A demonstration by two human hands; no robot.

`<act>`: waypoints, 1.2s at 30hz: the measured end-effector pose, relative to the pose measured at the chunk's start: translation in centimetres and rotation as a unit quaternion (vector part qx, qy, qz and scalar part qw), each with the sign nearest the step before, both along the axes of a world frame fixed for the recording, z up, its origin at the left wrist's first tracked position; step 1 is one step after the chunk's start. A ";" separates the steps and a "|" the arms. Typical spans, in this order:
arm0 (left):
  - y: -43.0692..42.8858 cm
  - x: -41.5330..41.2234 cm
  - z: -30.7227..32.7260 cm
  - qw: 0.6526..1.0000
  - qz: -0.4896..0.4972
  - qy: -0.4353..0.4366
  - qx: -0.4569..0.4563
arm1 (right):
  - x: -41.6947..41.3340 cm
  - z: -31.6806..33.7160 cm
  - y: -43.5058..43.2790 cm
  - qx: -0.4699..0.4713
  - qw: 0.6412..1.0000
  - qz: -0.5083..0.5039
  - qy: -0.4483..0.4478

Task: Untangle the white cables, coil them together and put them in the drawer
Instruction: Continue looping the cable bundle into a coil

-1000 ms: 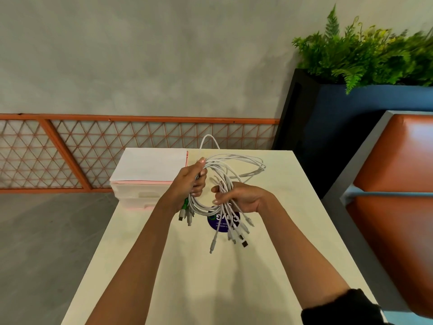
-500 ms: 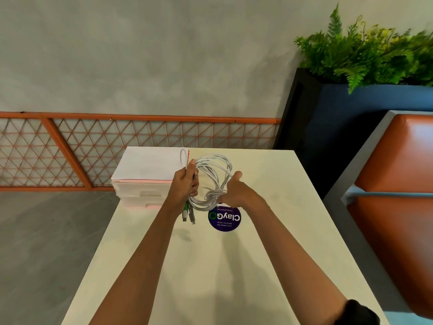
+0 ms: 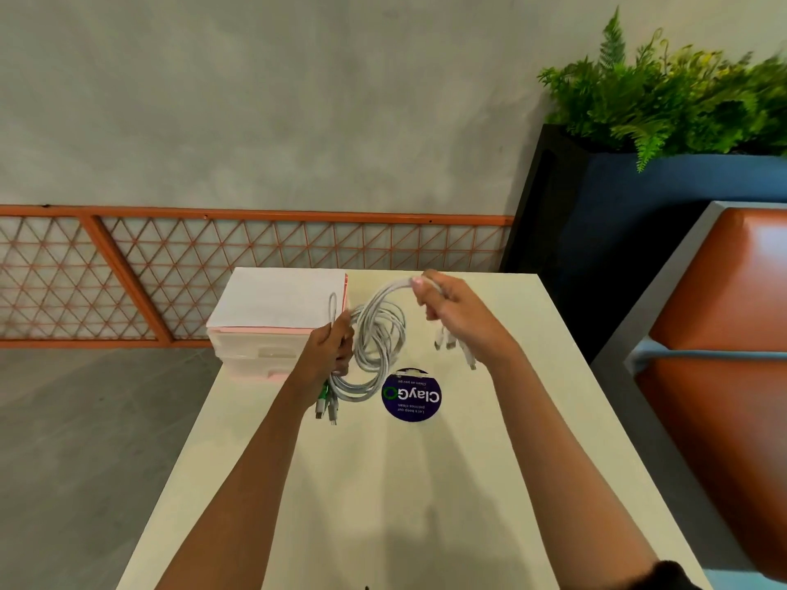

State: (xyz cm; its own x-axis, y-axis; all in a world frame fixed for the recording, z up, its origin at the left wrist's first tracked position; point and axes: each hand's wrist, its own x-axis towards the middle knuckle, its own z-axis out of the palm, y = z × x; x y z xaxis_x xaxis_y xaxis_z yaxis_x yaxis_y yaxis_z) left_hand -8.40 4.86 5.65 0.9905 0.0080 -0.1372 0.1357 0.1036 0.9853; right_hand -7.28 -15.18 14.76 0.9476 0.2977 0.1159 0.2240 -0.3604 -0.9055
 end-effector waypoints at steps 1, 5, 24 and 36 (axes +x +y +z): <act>0.1 0.0 -0.2 1.000 -0.002 0.011 -0.014 | 0.1 0.1 -0.1 0.072 0.997 -0.007 0.007; 0.5 -0.2 -1.2 0.997 0.005 0.041 -0.058 | 0.4 0.4 -0.1 0.412 0.907 0.033 0.087; 3.2 0.2 0.7 0.991 0.119 -0.052 -0.029 | 0.2 -11.1 -4.9 0.647 0.633 -0.352 0.236; -0.7 0.4 8.8 0.984 0.007 -0.170 0.048 | -3.0 -17.0 -4.1 0.127 0.831 -0.461 0.284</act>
State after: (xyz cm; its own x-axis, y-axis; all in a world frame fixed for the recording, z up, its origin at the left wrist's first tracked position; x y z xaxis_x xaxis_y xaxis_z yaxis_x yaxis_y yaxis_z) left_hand -8.04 4.12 14.41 0.9787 0.0197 0.2044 -0.2046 0.0064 0.9788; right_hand -10.28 -19.32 -2.21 0.6825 -0.5517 -0.4794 -0.5302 0.0778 -0.8443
